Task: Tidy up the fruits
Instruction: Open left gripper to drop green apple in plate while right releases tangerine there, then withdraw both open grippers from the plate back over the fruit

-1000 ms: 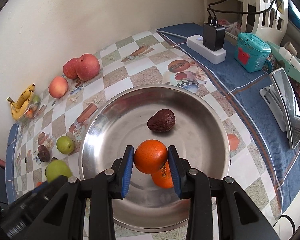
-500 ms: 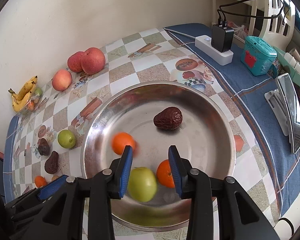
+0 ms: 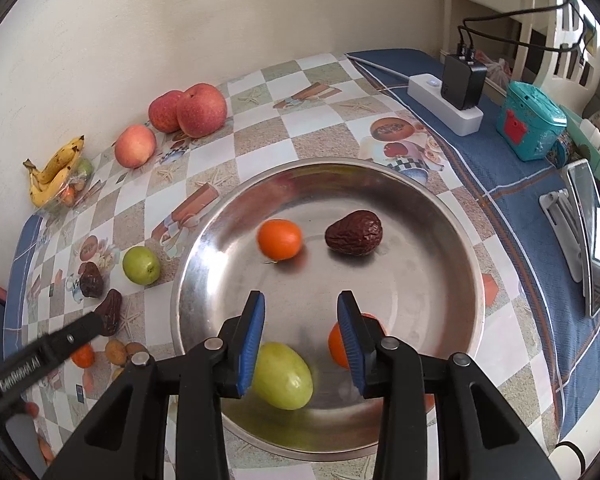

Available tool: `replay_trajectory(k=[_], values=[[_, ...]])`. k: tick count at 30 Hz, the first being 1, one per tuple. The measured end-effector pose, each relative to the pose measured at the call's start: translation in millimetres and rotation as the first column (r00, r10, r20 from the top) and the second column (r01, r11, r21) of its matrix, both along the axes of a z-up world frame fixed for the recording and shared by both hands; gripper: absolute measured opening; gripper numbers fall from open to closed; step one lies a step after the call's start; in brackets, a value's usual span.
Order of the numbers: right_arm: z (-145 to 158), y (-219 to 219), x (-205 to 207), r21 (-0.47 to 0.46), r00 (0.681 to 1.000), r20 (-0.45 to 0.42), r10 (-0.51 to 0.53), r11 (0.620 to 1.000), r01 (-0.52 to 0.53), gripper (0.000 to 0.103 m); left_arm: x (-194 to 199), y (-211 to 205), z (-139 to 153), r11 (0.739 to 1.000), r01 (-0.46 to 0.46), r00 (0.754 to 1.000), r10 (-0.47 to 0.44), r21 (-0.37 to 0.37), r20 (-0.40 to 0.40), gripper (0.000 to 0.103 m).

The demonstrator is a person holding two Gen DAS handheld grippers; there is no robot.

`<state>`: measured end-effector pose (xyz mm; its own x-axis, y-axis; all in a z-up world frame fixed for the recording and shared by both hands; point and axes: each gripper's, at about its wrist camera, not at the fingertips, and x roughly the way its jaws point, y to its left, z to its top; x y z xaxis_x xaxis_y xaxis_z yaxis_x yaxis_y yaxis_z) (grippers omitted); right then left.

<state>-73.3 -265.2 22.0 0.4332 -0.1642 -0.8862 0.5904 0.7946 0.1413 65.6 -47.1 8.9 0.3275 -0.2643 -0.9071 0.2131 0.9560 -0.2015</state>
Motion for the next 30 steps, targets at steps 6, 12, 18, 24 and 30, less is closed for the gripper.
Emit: replay_trajectory(k=[6, 12, 18, 24, 30], values=[[7, 17, 8, -0.013, 0.996, 0.038, 0.082, 0.997, -0.081, 0.039, 11, 22, 5, 0.997, -0.075, 0.997, 0.075, 0.002, 0.022, 0.087], [12, 30, 13, -0.034, 0.989, 0.052, 0.137, 0.99, -0.135, 0.039, 12, 24, 6, 0.996, -0.088, 0.996, 0.088, 0.018, 0.031, 0.087], [9, 31, 14, -0.033, 0.989, 0.042, 0.14, 0.99, -0.139, 0.039, 10, 20, 5, 0.997, -0.069, 0.997, 0.068, 0.035, 0.032, 0.088], [8, 30, 14, -0.033, 0.989, 0.034, 0.141, 0.99, -0.14, 0.039, 10, 20, 3, 0.996, -0.073, 0.997, 0.07, 0.059, 0.039, 0.103], [4, 30, 15, -0.047, 0.99, 0.032, 0.137, 0.99, -0.136, 0.095, 10, 19, -1, 0.988, -0.076, 0.995, 0.068, 0.136, 0.066, 0.103]])
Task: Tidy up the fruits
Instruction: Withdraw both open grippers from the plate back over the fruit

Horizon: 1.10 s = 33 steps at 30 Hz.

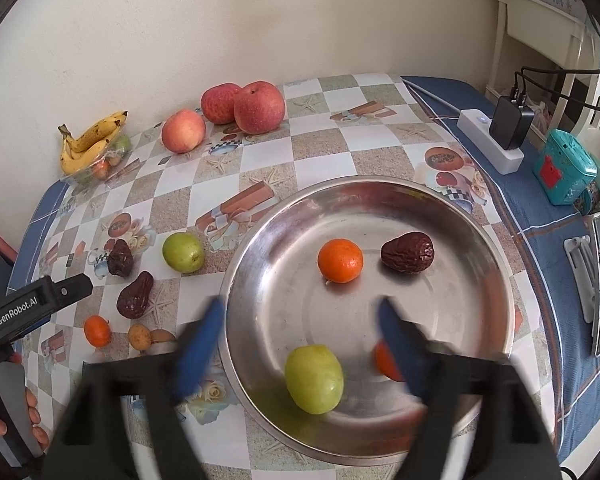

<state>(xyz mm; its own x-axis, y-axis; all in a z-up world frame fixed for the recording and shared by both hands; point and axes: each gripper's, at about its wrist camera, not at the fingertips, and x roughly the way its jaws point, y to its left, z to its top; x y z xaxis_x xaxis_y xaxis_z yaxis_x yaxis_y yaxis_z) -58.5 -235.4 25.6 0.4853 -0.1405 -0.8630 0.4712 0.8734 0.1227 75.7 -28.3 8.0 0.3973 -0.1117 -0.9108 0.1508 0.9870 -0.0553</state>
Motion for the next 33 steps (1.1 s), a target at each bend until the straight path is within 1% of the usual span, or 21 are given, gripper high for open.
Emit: replay_trajectory(k=[5, 9, 11, 13, 15, 19, 21, 24, 27, 28, 31, 33], values=[[-5, 1, 2, -0.007, 1.0, -0.02, 0.006, 1.0, -0.006, 0.096, 1, -1, -3, 1.0, 0.009, 1.0, -0.009, 0.008, -0.011, 0.103], [-4, 2, 1, -0.014, 1.0, -0.001, 0.003, 1.0, -0.003, 0.096, 2, -6, -4, 0.999, 0.037, 0.999, -0.038, -0.013, -0.032, 0.103], [-3, 3, 2, -0.028, 1.0, 0.004, 0.01, 1.0, -0.009, 0.096, 2, -7, -2, 0.999, 0.041, 0.999, -0.041, -0.013, -0.025, 0.103], [-2, 6, 4, -0.04, 1.0, 0.0, 0.028, 0.999, -0.028, 0.096, 3, -6, 2, 1.0, 0.023, 1.0, -0.023, 0.015, -0.006, 0.103], [-3, 11, 7, -0.062, 0.998, -0.011, 0.056, 0.996, -0.057, 0.096, 7, -1, 7, 0.999, -0.013, 1.0, 0.013, 0.04, 0.008, 0.103], [-1, 22, 12, -0.059, 0.995, -0.005, 0.103, 0.993, -0.103, 0.096, 17, 21, 19, 0.994, -0.097, 0.995, 0.096, 0.044, 0.041, 0.103], [0, 30, 16, -0.04, 0.993, 0.008, 0.122, 0.992, -0.121, 0.096, 22, 36, 23, 0.992, -0.116, 0.992, 0.114, 0.042, 0.058, 0.103], [4, 44, 22, -0.019, 0.987, 0.033, 0.155, 0.988, -0.155, 0.096, 28, 54, 25, 0.988, -0.137, 0.988, 0.132, 0.073, 0.079, 0.103], [6, 60, 31, -0.005, 0.982, 0.045, 0.184, 0.983, -0.184, 0.096, 30, 69, 23, 0.985, -0.145, 0.984, 0.134, 0.092, 0.117, 0.103], [7, 65, 34, -0.001, 0.98, 0.046, 0.191, 0.981, -0.192, 0.096, 31, 74, 22, 0.985, -0.15, 0.983, 0.139, 0.088, 0.119, 0.103], [6, 81, 41, 0.003, 0.975, 0.04, 0.219, 0.976, -0.219, 0.096, 34, 86, 19, 0.988, -0.152, 0.985, 0.15, 0.014, 0.091, 0.103], [4, 92, 46, 0.001, 0.969, 0.032, 0.243, 0.97, -0.243, 0.093, 36, 86, 13, 0.99, -0.135, 0.989, 0.137, -0.026, 0.054, 0.103]])
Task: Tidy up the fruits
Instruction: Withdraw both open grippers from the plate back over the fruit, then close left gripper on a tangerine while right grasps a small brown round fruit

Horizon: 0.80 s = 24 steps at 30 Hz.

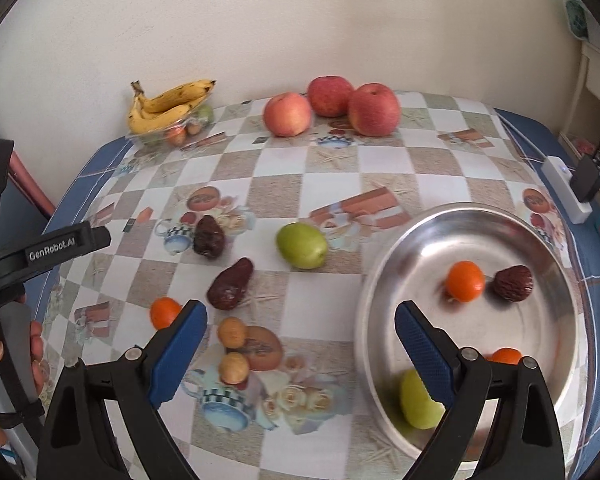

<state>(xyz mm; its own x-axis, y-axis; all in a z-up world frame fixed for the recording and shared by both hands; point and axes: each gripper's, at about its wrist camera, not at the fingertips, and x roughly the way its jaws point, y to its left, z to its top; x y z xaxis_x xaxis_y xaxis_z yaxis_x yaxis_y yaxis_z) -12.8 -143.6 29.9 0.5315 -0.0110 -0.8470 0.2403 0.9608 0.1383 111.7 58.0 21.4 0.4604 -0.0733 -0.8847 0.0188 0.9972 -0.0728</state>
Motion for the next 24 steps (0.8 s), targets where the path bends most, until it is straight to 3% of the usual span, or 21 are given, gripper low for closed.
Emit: replay_trajectory(k=[6, 10, 11, 13, 17, 19, 24], values=[[-15, 25, 13, -0.004, 0.996, -0.058, 0.072, 0.997, -0.073, 0.074, -5, -15, -29, 0.995, 0.072, 0.986, -0.08, -0.063, -0.145, 0.103], [-36, 33, 18, 0.007, 0.984, -0.138, 0.111, 0.994, -0.111, 0.071, -9, -26, -49, 0.992, 0.094, 0.969, -0.111, -0.086, -0.222, 0.102], [-43, 34, 18, 0.014, 0.98, -0.159, 0.117, 0.993, -0.117, 0.066, -10, -30, -55, 0.991, 0.103, 0.962, -0.122, -0.09, -0.242, 0.1], [-54, 35, 19, 0.028, 0.972, -0.201, 0.124, 0.992, -0.12, 0.057, -12, -36, -63, 0.988, 0.118, 0.952, -0.141, -0.101, -0.272, 0.094], [-65, 35, 20, 0.04, 0.96, -0.244, 0.134, 0.991, -0.129, 0.056, -16, -46, -73, 0.983, 0.139, 0.938, -0.169, -0.118, -0.304, 0.085], [-66, 35, 20, 0.035, 0.958, -0.253, 0.137, 0.991, -0.133, 0.054, -17, -51, -72, 0.983, 0.163, 0.94, -0.182, -0.09, -0.288, 0.079], [-65, 34, 21, 0.041, 0.955, -0.258, 0.143, 0.99, -0.137, 0.033, -17, -58, -69, 0.977, 0.189, 0.94, -0.21, -0.098, -0.271, 0.057]])
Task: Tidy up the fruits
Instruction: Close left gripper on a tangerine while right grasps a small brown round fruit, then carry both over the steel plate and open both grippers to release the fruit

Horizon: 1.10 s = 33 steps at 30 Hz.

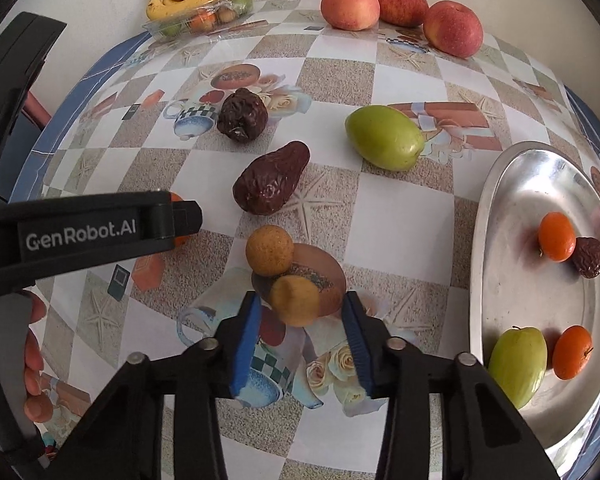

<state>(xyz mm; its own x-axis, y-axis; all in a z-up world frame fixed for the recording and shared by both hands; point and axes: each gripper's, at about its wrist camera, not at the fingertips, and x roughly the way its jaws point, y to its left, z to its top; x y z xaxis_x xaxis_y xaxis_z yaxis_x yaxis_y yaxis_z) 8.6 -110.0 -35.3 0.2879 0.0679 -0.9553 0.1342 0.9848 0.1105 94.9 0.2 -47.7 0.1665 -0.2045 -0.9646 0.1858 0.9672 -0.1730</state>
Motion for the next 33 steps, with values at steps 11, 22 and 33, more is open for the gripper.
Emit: replay_trajectory(k=[11, 22, 33], values=[[8, -13, -3, -0.005, 1.0, 0.006, -0.021, 1.0, 0.021, 0.026, 6, 18, 5, 0.994, -0.074, 0.997, 0.072, -0.08, -0.023, 0.039], [26, -36, -16, 0.026, 0.991, 0.081, -0.106, 0.994, 0.105, 0.026, 5, 32, 36, 0.984, -0.139, 0.985, 0.148, -0.107, 0.084, 0.039], [40, -42, -23, 0.021, 0.986, 0.121, -0.113, 0.994, 0.111, 0.026, -4, 11, 49, 0.988, -0.095, 0.987, 0.109, -0.119, 0.118, 0.039]])
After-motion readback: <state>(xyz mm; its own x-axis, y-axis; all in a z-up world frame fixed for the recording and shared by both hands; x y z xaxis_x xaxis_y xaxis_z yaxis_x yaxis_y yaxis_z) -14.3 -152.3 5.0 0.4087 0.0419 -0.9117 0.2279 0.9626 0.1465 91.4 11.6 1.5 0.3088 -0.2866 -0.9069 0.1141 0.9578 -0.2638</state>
